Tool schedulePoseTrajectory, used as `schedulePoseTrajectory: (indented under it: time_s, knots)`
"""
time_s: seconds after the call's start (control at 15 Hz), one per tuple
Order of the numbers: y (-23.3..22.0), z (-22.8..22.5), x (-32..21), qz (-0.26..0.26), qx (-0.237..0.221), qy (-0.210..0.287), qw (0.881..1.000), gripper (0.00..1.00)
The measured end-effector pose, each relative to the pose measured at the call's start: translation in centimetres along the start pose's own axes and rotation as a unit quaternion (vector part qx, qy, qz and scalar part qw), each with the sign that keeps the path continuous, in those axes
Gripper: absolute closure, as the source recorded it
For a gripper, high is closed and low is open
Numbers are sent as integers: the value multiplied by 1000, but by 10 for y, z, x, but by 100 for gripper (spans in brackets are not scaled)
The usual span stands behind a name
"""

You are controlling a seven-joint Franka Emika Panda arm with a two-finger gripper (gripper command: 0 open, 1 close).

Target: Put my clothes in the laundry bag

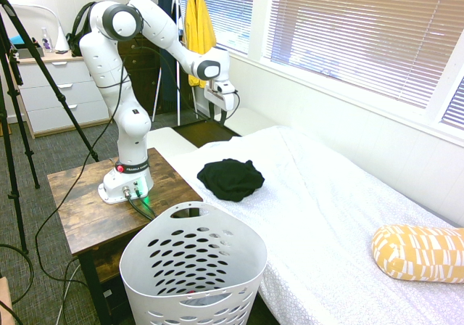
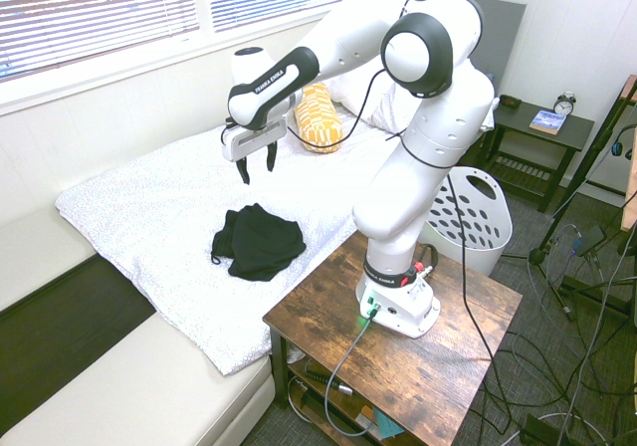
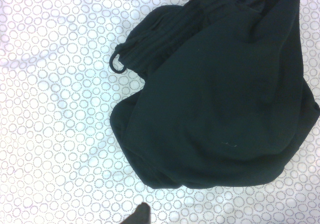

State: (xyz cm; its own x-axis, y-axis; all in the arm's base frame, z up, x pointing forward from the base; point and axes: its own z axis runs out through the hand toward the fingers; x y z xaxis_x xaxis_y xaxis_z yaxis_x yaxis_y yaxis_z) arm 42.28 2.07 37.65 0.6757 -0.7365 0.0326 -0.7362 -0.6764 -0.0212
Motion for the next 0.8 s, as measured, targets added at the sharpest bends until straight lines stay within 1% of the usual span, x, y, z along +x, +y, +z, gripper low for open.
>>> schedulePoseTrajectory:
  time_s: [0.27,0.47,0.6,0.8]
  knots:
    - [-6,1,0,-8,6,2,1000,0]
    - [-26,6,-2,-25,5,5,1000,0]
    - [-45,18,0,-37,-2,9,999,0]
    - [-77,52,6,-49,-22,7,999,0]
